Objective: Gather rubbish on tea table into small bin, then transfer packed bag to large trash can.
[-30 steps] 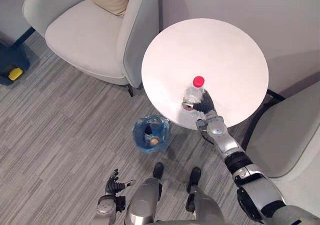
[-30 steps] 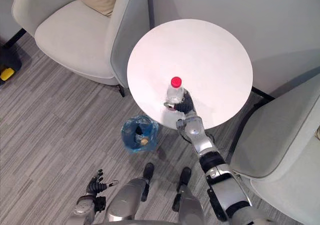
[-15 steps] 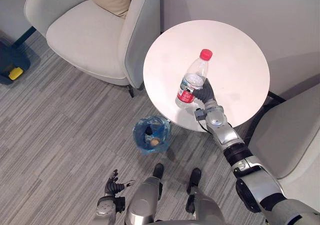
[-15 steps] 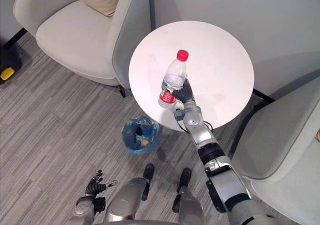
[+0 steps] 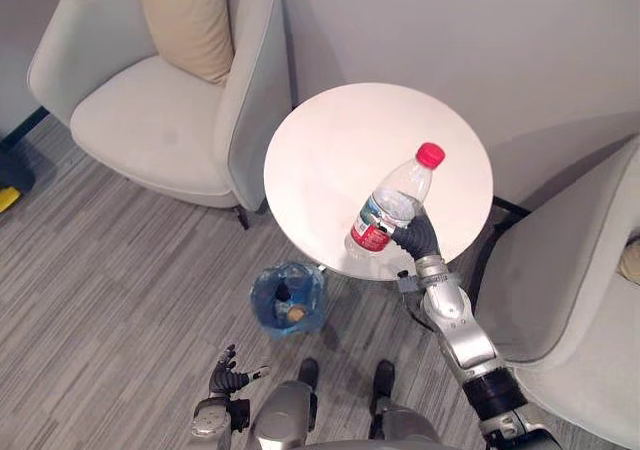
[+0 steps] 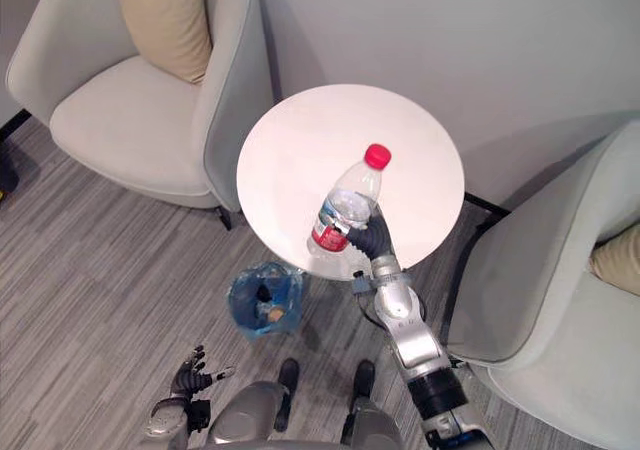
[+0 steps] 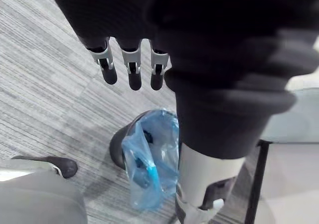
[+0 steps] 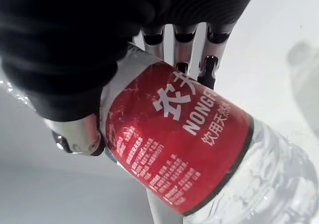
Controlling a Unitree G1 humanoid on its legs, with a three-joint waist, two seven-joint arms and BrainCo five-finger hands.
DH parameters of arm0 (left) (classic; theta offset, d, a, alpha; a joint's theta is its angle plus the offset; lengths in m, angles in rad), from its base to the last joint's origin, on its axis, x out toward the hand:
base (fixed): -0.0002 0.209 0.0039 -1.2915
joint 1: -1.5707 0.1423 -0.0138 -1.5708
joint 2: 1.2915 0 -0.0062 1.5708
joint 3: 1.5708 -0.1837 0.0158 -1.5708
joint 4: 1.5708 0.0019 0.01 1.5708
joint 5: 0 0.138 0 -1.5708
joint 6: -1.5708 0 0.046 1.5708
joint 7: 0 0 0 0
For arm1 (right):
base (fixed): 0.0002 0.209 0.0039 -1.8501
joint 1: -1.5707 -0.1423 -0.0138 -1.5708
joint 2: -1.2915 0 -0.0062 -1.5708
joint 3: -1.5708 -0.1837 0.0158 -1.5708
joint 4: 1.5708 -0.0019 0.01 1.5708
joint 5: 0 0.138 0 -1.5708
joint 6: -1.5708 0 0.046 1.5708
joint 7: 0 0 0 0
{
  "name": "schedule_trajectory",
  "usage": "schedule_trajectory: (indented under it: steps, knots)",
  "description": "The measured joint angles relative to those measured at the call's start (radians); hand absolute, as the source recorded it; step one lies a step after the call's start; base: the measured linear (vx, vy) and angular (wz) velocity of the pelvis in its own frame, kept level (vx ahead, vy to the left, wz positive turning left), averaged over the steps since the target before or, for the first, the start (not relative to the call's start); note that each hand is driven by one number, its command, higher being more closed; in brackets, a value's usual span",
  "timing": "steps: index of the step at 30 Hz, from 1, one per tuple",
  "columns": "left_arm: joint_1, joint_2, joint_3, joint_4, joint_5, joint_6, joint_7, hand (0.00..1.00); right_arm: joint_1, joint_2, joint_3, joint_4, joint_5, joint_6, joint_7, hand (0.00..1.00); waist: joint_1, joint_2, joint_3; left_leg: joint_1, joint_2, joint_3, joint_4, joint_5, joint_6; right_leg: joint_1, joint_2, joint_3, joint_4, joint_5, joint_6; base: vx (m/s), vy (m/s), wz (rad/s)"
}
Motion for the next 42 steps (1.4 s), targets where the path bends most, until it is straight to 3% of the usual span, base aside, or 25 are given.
schedule_trajectory:
  steps: [7, 13, 22, 25, 29, 32, 33, 35, 40, 42]
  knots:
    - [0.003, 0.002, -0.018, 0.035, 0.000, 0.000, 0.000, 0.00, 0.085, 0.003, 0.003, -0.031, -0.065, -0.020, 0.031, 1.00, -0.003, -0.001, -0.027, 0.033, -0.002, -0.012, -0.063, 0.041, -0.012, 0.016, -0.001, -0.008, -0.018, 0.012, -0.003, -0.03, -0.031, 0.05]
    - [0.012, 0.003, -0.027, 0.054, 0.000, -0.001, -0.001, 0.00, 0.131, 0.000, 0.008, -0.031, -0.120, -0.020, 0.037, 1.00, -0.028, 0.004, -0.042, 0.061, -0.001, -0.025, -0.089, 0.057, -0.019, 0.038, 0.001, -0.019, -0.024, 0.013, -0.003, -0.02, -0.017, 0.05]
    - [-0.005, 0.004, -0.070, 0.073, 0.009, -0.003, -0.002, 0.00, 0.148, -0.012, 0.011, -0.034, -0.149, -0.020, 0.030, 1.00, -0.031, 0.023, -0.053, 0.054, -0.012, -0.101, -0.121, 0.099, -0.027, 0.051, -0.005, -0.095, -0.025, 0.011, -0.004, -0.03, -0.009, 0.25]
    - [-0.016, -0.001, -0.094, 0.071, 0.008, -0.005, -0.001, 0.00, 0.148, -0.046, 0.031, -0.052, -0.149, -0.020, 0.028, 1.00, -0.023, 0.046, -0.044, 0.018, -0.008, -0.131, -0.094, 0.105, -0.030, 0.048, -0.007, -0.143, -0.018, 0.007, -0.009, -0.07, -0.015, 0.47]
    - [-0.009, -0.006, -0.112, 0.072, 0.019, -0.004, -0.002, 0.00, 0.156, -0.051, 0.044, -0.062, -0.149, -0.020, 0.028, 1.00, -0.024, 0.084, -0.037, -0.003, 0.023, -0.025, -0.090, 0.070, -0.015, 0.036, -0.012, -0.159, 0.025, -0.033, 0.006, -0.11, 0.012, 0.12]
    - [-0.013, -0.011, -0.115, 0.073, 0.024, -0.004, -0.002, 0.00, 0.156, -0.046, 0.037, -0.067, -0.149, -0.020, 0.015, 1.00, -0.031, 0.085, -0.044, 0.000, 0.038, 0.076, -0.148, 0.062, 0.001, 0.009, -0.031, -0.170, 0.026, -0.034, 0.008, -0.01, 0.014, 0.15]
    - [-0.015, -0.017, -0.117, 0.073, 0.031, -0.005, -0.002, 0.00, 0.159, -0.048, 0.029, -0.066, -0.150, -0.018, 0.008, 1.00, -0.041, 0.088, -0.046, -0.001, 0.052, 0.119, -0.156, 0.062, -0.001, 0.009, -0.036, -0.179, 0.029, -0.037, 0.011, 0.09, 0.001, 0.50]
    - [-0.012, -0.019, -0.136, 0.073, 0.037, -0.005, -0.001, 0.00, 0.160, -0.048, 0.016, -0.067, -0.150, -0.018, 0.006, 1.00, -0.054, 0.099, -0.053, -0.001, 0.067, 0.116, -0.156, 0.123, -0.033, 0.025, -0.031, -0.208, 0.040, -0.044, 0.014, 0.09, -0.005, 0.42]
    - [-0.017, -0.017, -0.148, 0.071, 0.038, -0.020, -0.001, 0.00, 0.149, -0.002, 0.002, -0.055, -0.150, -0.018, 0.006, 1.00, -0.049, 0.082, -0.056, 0.034, 0.062, 0.108, -0.141, 0.129, -0.029, 0.072, -0.042, -0.224, 0.045, -0.057, 0.021, 0.14, 0.011, 0.21]
    - [-0.017, -0.017, -0.149, 0.068, 0.037, -0.022, -0.002, 0.00, 0.137, 0.019, 0.011, -0.012, -0.150, -0.017, 0.007, 1.00, -0.046, 0.077, -0.052, 0.031, 0.063, 0.113, -0.085, 0.074, -0.021, 0.047, -0.070, -0.220, 0.157, -0.133, 0.027, 0.05, 0.051, 0.08]
